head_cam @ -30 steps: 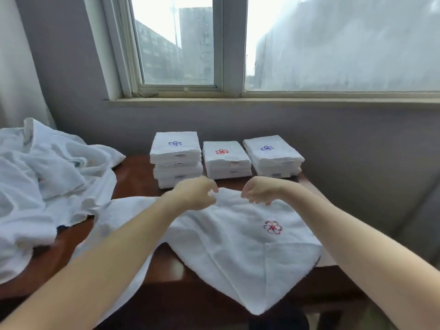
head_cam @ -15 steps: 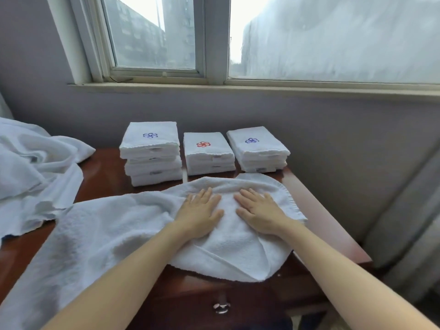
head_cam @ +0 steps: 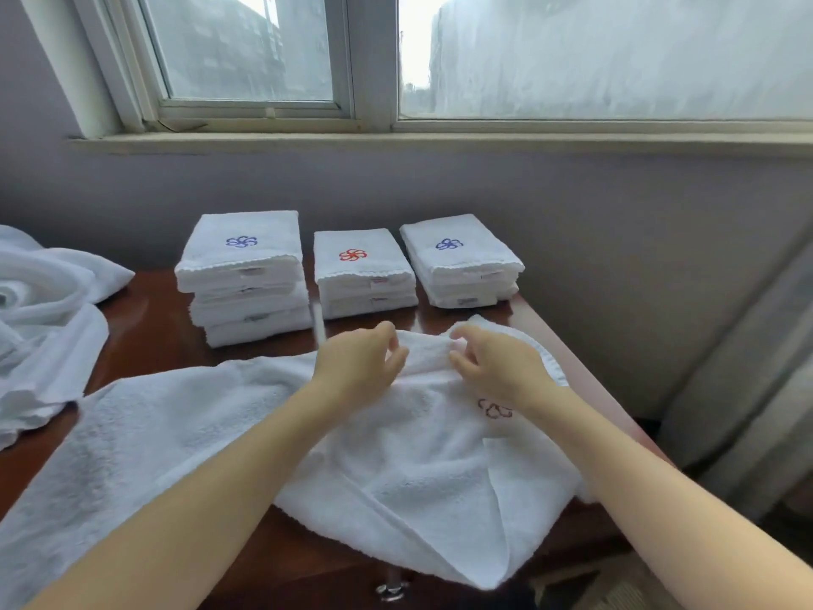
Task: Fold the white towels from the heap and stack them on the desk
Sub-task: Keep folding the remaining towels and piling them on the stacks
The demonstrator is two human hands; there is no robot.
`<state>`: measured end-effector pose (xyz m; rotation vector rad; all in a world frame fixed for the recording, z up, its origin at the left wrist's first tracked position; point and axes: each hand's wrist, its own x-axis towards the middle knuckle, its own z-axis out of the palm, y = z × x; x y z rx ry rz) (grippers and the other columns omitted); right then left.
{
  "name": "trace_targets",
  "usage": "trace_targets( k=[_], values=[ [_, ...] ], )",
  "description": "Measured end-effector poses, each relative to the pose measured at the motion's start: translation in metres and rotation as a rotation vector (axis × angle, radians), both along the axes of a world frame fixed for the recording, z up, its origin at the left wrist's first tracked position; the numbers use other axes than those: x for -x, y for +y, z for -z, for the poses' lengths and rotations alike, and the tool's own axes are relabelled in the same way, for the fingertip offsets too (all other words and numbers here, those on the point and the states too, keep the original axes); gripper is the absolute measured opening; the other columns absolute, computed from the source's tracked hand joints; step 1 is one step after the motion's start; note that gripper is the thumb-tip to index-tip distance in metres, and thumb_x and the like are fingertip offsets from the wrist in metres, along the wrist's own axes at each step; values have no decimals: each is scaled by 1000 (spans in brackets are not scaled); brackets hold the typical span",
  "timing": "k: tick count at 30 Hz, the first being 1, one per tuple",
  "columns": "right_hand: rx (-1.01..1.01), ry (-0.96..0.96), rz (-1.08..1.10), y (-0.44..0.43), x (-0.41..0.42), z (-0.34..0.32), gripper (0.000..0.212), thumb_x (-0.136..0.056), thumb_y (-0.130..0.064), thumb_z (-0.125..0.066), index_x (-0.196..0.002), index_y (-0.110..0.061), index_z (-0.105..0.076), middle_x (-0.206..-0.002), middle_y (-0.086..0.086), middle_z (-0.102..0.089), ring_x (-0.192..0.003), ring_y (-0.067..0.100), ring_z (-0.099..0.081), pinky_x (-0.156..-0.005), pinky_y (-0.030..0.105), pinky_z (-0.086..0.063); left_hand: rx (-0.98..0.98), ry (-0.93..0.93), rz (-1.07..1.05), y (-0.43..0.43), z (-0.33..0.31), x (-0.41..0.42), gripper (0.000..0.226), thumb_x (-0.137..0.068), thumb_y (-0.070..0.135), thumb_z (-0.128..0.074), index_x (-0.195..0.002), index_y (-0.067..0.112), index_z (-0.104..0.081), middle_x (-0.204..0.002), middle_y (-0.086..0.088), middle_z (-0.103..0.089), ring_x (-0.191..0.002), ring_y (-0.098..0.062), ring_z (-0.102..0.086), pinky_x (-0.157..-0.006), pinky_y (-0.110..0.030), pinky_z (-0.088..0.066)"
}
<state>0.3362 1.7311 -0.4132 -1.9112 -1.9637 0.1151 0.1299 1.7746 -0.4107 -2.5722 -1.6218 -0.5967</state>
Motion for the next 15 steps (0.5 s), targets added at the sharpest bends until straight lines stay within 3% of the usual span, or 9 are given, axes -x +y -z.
trace_targets(
  k=[2,5,9,12,15],
  values=[
    [-73,-9,20,9,-2,-7,36,-97,-26,-46,-132,-27,-54,-111,-3,-67,-98,20,-62,-80,34,-50,6,-47,4,7,-5,-5,20,-98,38,-47,-109,25,-57,-99,6,-66,-85,-19,-61,-64,-31,-43],
    [-104,-54,4,29,-8,-14,40,-97,-12,-44,-132,-26,-59,-132,-4,-60,-118,19,-56,-89,37,-50,47,-10,8,22,-8,-9,31,-98,33,-50,-127,26,-56,-124,4,-58,-111,-19,-55,-86,-35,-48],
    [225,-228,-59,49,-21,-22,54,-94,-7,-43,-141,-32,-49,-139,1,-54,-127,24,-47,-96,40,-47,263,81,-32,38,-12,-4,45,-95,36,-54,-139,29,-49,-139,5,-53,-126,-18,-50,-100,-36,-43],
    [340,-285,-115,56,-25,-31,62,-89,-4,-47,-145,-32,-44,-142,0,-49,-128,24,-44,-95,38,-46,388,80,-39,46,-12,3,42,-84,43,-64,-124,33,-56,-123,9,-60,-110,-14,-56,-89,-34,-49],
    [319,-443,-132,60,-22,-40,46,-84,-11,-56,-127,-30,-60,-115,1,-61,-104,22,-52,-81,34,-46,498,44,-26,52,-16,11,31,-73,49,-71,-95,29,-62,-91,11,-67,-85,-10,-61,-72,-30,-48]
  ],
)
